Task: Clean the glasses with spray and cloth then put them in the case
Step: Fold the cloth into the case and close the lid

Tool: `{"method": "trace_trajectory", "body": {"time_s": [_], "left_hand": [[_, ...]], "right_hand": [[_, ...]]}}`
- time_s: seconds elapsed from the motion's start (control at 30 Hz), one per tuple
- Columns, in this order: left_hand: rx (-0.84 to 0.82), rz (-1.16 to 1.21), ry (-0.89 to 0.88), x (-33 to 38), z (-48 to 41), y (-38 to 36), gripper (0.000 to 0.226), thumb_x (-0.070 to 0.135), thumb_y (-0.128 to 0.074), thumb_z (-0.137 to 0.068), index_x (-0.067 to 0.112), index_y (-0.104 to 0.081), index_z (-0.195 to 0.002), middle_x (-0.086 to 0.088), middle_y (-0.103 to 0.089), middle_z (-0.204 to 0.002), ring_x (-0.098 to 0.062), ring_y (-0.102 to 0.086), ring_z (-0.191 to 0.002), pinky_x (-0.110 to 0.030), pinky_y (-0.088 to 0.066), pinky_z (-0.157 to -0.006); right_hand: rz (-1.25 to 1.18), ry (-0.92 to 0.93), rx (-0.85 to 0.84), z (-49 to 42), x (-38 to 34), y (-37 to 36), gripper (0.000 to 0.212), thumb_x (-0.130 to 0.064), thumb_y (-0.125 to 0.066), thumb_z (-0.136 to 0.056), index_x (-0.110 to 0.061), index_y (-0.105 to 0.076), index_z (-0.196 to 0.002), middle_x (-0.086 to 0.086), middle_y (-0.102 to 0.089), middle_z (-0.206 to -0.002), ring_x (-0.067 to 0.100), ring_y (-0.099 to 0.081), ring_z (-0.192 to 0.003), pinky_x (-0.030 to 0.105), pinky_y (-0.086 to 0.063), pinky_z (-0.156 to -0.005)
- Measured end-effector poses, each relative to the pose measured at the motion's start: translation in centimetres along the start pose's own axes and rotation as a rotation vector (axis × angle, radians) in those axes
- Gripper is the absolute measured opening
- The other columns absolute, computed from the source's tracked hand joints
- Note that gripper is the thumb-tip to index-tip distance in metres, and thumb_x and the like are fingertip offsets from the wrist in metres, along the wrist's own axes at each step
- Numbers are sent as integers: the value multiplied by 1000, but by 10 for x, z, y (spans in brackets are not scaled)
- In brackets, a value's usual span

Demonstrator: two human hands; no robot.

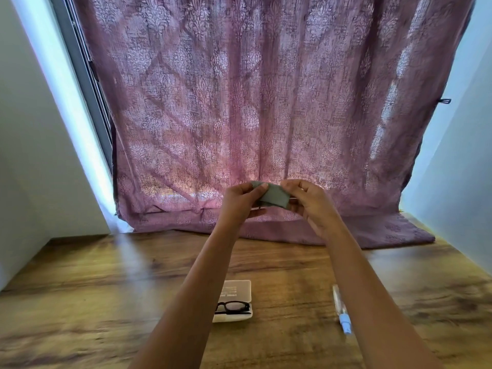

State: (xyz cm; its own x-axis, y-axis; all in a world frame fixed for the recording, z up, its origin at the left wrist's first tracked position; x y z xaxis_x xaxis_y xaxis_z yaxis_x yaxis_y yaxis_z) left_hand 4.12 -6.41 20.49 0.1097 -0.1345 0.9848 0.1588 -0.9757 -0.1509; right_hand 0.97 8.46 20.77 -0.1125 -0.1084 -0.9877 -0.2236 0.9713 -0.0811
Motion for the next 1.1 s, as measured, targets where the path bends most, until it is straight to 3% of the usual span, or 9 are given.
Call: {"method": "trace_trajectory", "body": {"time_s": [0.17,0.43,0.6,0.77,0.9,1.1], "left_hand": [[4,69,23,1,-2,-1,5,16,-63,-86,12,-65,-82,-4,-66,-75,-9,-68,-58,-22,-57,-55],[-19,159,28,5,-6,-1,12,0,-63,-82,-4,-62,-93,-10,-65,-79,-9,-68,-57,-18,-57,-55],[-8,177,25,5,-7,1,1,1,-63,-83,0,-63,-83,-10,-64,-75,-9,-68,-56,-18,-55,-52],[-8,197,44,4,-8,6,3,4,-64,-82,4,-62,-80,-7,-65,-71,-11,-68,-56,-20,-56,-52],[30,222,78,1,-6,13,6,3,-63,-84,5,-62,-78,-7,-64,-69,-12,-67,-51,-22,-57,-51],[88,195,117,-9,1,30,4,9,-61,-87,8,-62,-83,-7,-65,-72,-11,-67,-54,-24,-58,-52]], "right_hand": [[-6,-38,30,2,-1,-2,6,-12,-68,-79,-10,-65,-75,1,-59,-67,8,-52,-59,12,-47,-50],[-198,-106,58,-2,-6,-6,5,-9,-67,-79,-5,-64,-79,7,-64,-76,13,-64,-67,19,-57,-56],[-213,-117,69,-3,-5,-9,6,-4,-68,-75,-6,-63,-76,7,-62,-73,10,-62,-58,17,-54,-55],[-247,-108,84,-5,-3,-15,6,-3,-66,-78,-7,-62,-76,7,-62,-76,15,-61,-68,18,-55,-59],[-271,-131,94,-5,2,-20,5,-1,-66,-79,-5,-62,-77,7,-62,-73,10,-64,-59,18,-57,-57],[-313,-178,82,-4,11,-32,8,-1,-65,-79,-6,-63,-73,0,-66,-55,8,-65,-52,18,-55,-50]]}}
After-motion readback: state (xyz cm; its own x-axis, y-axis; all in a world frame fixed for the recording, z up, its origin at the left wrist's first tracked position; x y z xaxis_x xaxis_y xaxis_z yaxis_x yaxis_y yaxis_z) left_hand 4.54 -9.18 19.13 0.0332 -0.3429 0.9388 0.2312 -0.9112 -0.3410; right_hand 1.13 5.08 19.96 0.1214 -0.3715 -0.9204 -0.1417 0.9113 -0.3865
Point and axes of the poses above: each hand's wrist, its own z-axis away from the middle knuckle, its own y-axis out of the back of the hand, x = y × z, the point moved 1 cm from there along -z, towards the middle knuckle
